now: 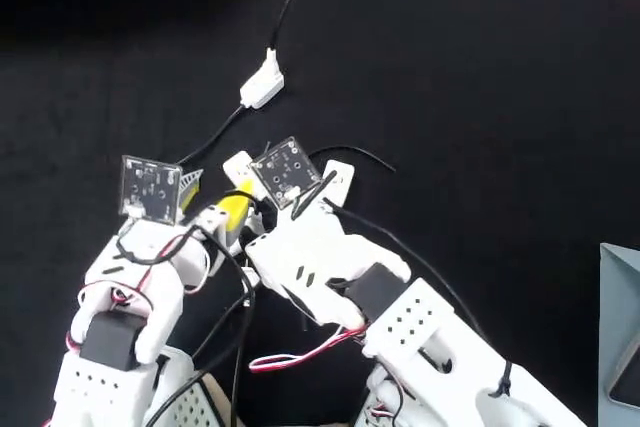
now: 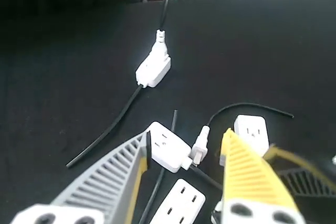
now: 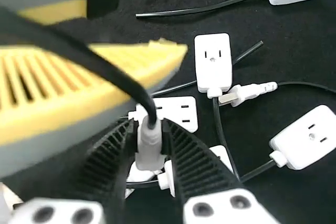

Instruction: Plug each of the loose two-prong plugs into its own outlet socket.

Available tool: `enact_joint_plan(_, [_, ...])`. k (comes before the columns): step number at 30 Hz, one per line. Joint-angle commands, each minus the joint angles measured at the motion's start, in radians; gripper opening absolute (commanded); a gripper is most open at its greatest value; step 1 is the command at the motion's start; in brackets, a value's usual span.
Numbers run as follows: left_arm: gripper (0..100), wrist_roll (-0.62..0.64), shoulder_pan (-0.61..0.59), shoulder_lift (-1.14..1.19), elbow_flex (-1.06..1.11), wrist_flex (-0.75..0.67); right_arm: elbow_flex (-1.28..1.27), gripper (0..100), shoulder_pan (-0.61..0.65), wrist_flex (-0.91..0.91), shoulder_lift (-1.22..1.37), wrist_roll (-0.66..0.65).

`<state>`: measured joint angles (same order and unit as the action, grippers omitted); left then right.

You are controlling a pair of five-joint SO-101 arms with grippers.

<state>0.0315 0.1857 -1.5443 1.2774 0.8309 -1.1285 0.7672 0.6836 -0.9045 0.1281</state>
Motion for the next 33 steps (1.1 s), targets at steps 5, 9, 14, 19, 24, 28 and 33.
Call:
enact_joint_plan(5, [23, -0.011, -0.102, -0.04, -0.021, -0.018, 0.013, 1.1, -0.014, -0.003, -0.001, -0.014])
enact_joint_plan(9, [23, 0.031, -0.262, -0.041, -0.028, -0.011, 0.007, 1.1, -0.058, -0.046, 0.004, -0.012])
enact_joint_plan(14, [23, 0.123, -0.443, -0.037, -0.021, -0.011, -0.042, 1.1, -0.072, -0.212, 0.053, -0.009])
enact_joint_plan(19, [23, 0.169, -0.496, -0.043, 0.008, -0.011, -0.054, 1.1, -0.077, -0.374, 0.232, -0.006])
enact_joint_plan(24, [23, 0.169, -0.498, -0.043, 0.022, -0.011, -0.059, 1.1, -0.081, -0.534, 0.404, -0.009])
enact_joint_plan(28, [23, 0.169, -0.499, -0.043, 0.022, -0.011, -0.056, 1.1, -0.132, -0.591, 0.481, -0.012])
enact_joint_plan(33, [23, 0.169, -0.498, -0.043, 0.022, -0.011, -0.053, 1.1, -0.143, -0.595, 0.515, -0.012])
